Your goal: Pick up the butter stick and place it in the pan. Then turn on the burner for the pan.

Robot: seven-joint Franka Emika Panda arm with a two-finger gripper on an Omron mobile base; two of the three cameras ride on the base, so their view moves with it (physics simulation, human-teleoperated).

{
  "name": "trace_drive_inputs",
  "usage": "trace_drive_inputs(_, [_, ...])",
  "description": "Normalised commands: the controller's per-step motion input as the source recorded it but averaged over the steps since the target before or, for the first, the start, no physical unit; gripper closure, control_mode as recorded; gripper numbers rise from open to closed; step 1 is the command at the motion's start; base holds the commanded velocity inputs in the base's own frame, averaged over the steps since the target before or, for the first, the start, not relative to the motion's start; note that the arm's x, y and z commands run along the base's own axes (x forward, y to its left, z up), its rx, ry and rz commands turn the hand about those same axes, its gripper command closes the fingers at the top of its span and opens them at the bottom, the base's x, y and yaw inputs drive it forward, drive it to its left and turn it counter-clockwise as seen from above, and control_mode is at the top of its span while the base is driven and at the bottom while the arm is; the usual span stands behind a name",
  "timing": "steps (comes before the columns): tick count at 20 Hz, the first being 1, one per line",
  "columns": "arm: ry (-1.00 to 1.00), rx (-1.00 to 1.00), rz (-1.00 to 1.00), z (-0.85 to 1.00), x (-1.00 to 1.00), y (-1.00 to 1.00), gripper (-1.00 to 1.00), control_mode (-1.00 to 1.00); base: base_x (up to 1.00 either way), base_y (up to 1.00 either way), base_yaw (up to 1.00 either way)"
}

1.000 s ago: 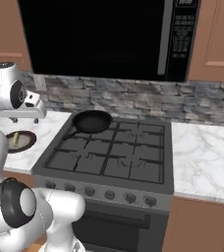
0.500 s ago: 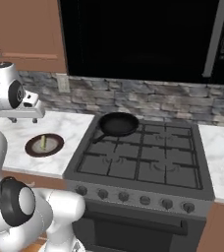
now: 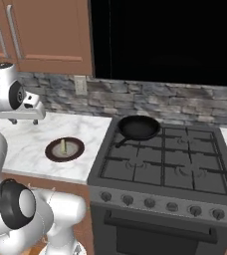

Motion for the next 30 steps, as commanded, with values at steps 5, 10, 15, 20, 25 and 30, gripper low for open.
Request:
trace_drive_inputs(5, [0.0, 0.0, 0.0, 0.0, 0.0, 0.0, -1.0, 1.0, 0.28, 0.22, 0.0])
trace_drive_inputs(10, [0.0, 0.0, 0.0, 0.0, 0.0, 0.0, -1.0, 1.0, 0.39, 0.07, 0.01])
trace_drive_inputs(15, [0.0, 0.0, 0.0, 0.0, 0.0, 0.0, -1.0, 1.0, 0.39, 0.14, 0.0])
trace_drive_inputs(20, [0.0, 0.0, 0.0, 0.0, 0.0, 0.0, -1.0, 1.0, 0.3, 0.16, 0.0])
trace_drive_inputs(25, [0.0, 0.0, 0.0, 0.0, 0.0, 0.0, -1.0, 1.0, 0.02, 0.03, 0.0])
trace_drive_inputs(30, [0.0, 0.01, 0.0, -0.05, 0.0, 0.0, -1.0, -1.0, 0.0, 0.0, 0.0])
